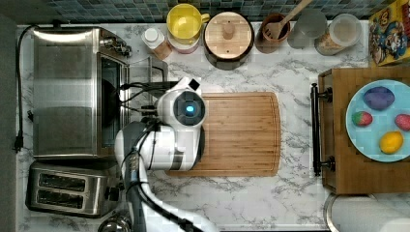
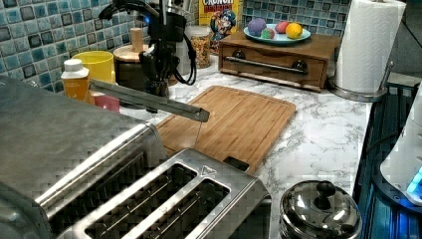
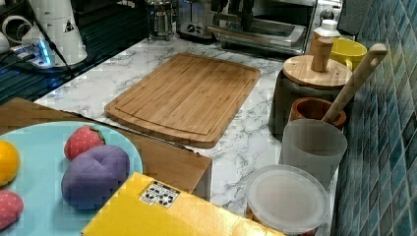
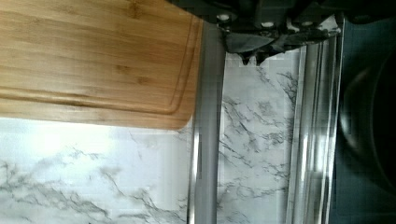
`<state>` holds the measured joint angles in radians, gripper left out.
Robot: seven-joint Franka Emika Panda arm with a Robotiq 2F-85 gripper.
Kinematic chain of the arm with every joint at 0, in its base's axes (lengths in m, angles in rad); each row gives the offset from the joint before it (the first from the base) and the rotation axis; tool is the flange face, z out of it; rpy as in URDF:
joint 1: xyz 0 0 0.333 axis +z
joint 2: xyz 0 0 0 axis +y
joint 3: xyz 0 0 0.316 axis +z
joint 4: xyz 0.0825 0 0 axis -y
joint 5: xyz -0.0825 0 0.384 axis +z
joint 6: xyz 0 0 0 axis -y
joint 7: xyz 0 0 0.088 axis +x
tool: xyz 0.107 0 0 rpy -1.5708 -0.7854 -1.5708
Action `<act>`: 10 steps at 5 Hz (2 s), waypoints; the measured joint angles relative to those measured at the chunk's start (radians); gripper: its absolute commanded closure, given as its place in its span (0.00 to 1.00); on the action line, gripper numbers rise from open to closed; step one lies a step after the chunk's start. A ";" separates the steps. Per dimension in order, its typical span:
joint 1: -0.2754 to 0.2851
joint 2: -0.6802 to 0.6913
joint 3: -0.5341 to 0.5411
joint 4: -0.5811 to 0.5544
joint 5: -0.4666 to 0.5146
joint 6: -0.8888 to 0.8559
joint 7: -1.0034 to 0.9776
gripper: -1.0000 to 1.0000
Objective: Close the oven.
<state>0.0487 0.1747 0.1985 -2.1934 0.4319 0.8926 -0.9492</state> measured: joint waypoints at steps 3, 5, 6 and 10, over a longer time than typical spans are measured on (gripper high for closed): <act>0.053 0.042 0.106 0.191 -0.409 -0.156 0.462 1.00; 0.177 0.130 0.114 0.382 -0.563 -0.312 0.607 1.00; 0.241 0.161 0.115 0.444 -0.728 -0.353 0.778 1.00; 0.194 0.019 0.126 0.443 -0.593 -0.326 0.792 1.00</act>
<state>0.2428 0.1938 0.3250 -1.7500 -0.1609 0.5664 -0.1577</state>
